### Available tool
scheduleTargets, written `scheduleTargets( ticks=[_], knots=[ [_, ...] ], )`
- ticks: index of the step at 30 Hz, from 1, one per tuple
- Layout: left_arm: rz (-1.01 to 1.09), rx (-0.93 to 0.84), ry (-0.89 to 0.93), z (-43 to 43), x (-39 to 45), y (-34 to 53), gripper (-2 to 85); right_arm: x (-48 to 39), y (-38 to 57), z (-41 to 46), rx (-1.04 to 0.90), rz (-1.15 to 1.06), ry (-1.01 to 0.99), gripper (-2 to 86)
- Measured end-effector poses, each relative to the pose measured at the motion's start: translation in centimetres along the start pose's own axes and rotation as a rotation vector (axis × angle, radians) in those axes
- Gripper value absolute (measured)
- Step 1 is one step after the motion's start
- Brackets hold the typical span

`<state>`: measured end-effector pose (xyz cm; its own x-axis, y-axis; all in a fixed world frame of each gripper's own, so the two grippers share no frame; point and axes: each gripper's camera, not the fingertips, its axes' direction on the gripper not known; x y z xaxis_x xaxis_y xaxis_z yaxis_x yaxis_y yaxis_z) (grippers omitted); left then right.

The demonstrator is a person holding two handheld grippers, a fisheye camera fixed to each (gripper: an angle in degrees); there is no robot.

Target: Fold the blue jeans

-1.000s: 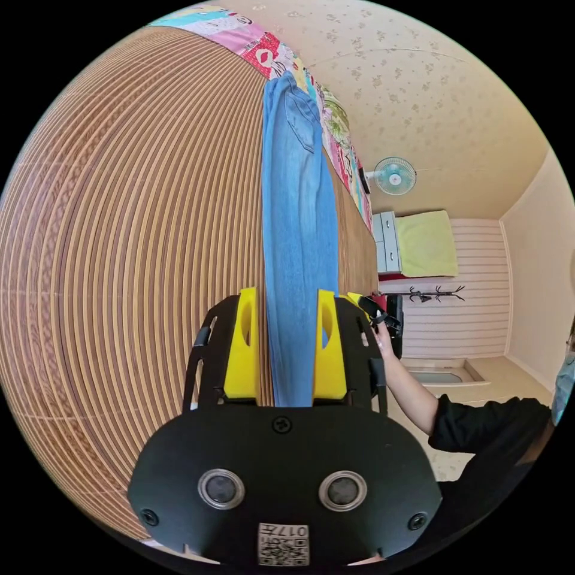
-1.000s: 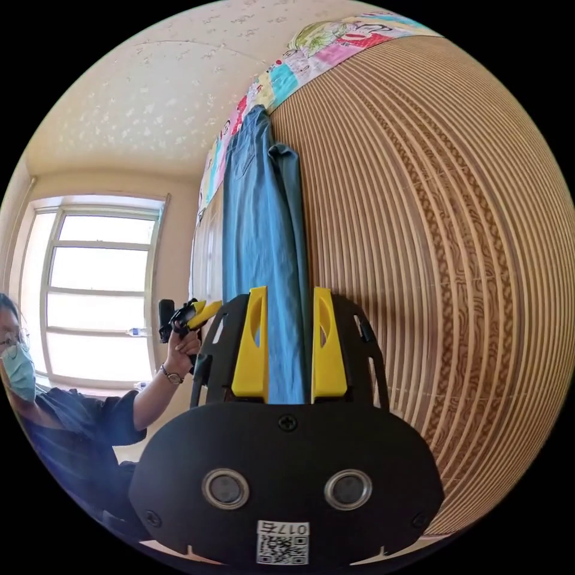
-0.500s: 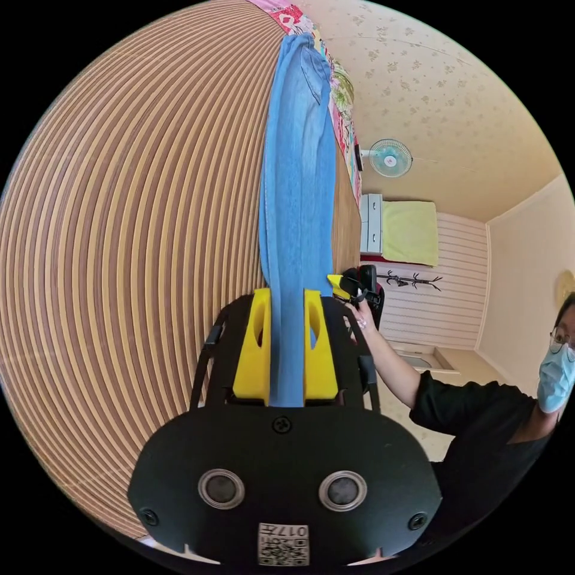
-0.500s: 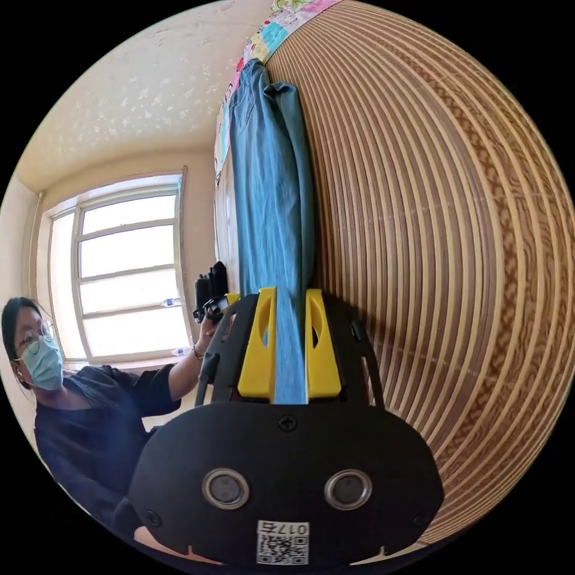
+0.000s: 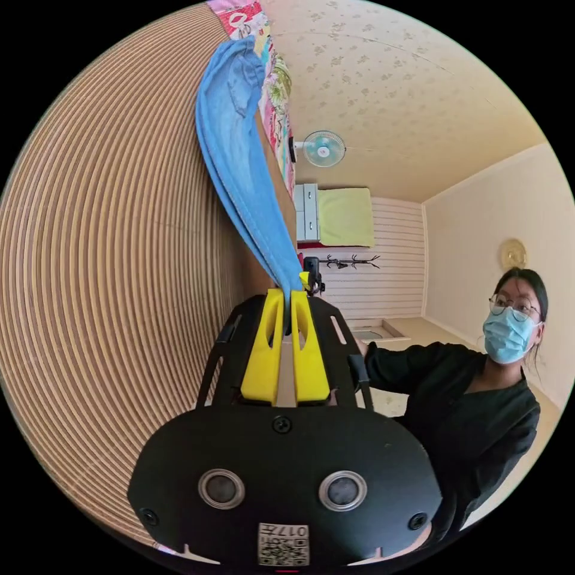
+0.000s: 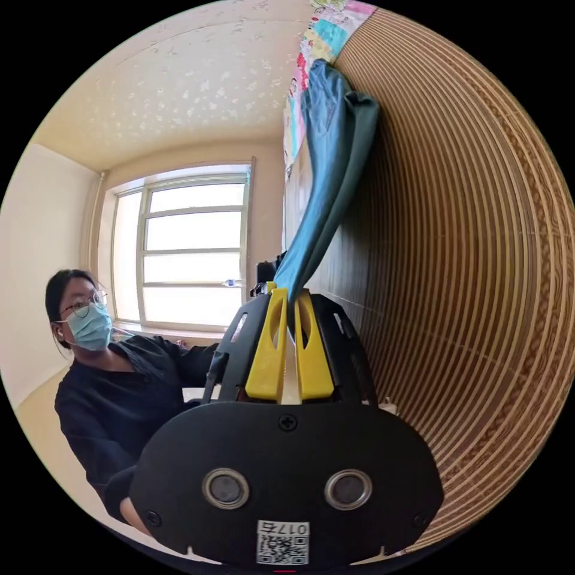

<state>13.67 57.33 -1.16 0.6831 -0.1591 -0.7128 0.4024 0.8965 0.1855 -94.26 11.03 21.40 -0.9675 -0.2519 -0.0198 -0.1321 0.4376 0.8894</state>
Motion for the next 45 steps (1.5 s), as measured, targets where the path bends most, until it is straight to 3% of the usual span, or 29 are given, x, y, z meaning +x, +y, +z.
scheduleTargets(
  ticks=[6,14,20,23,27,31,36,39,41,45],
  knots=[
    [0.174,0.032,0.027,-0.7,10.7,6.9,-0.6,-11.7,5.9,-0.8,0.037,-0.127,-0.094,1.1],
    [0.463,0.082,0.198,-1.8,27.2,13.2,-0.6,-35.1,13.4,-1.3,-0.015,-0.479,-0.110,1.0],
    [0.627,0.128,0.314,-1.6,37.9,12.2,-0.6,-48.7,13.5,-1.8,0.011,-0.739,-0.182,0.8],
    [0.599,0.173,0.229,-1.5,40.0,10.0,-0.6,-51.6,11.4,-1.9,0.034,-0.804,-0.138,0.8],
    [0.450,0.155,0.010,-0.6,36.8,4.3,-0.7,-48.9,6.1,-1.7,0.050,-0.740,0.050,0.7],
    [0.273,0.123,-0.049,0.6,30.5,-1.9,-0.7,-39.3,-2.2,-0.7,0.056,-0.526,0.174,0.6],
    [0.130,0.037,-0.349,3.1,22.4,-7.4,-0.6,-28.9,-9.4,1.5,0.090,-0.337,0.316,0.7],
    [0.072,-0.040,-0.466,5.3,17.3,-6.0,-0.6,-23.1,-9.9,4.7,0.024,-0.254,0.457,0.8],
    [0.019,-0.062,-0.446,6.4,14.2,-3.6,-0.6,-18.0,-7.6,6.4,-0.020,-0.185,0.500,1.0],
    [-0.117,-0.053,-0.350,7.9,7.9,4.4,-0.5,-10.1,-1.0,7.3,-0.031,-0.068,0.410,1.2]
  ],
)
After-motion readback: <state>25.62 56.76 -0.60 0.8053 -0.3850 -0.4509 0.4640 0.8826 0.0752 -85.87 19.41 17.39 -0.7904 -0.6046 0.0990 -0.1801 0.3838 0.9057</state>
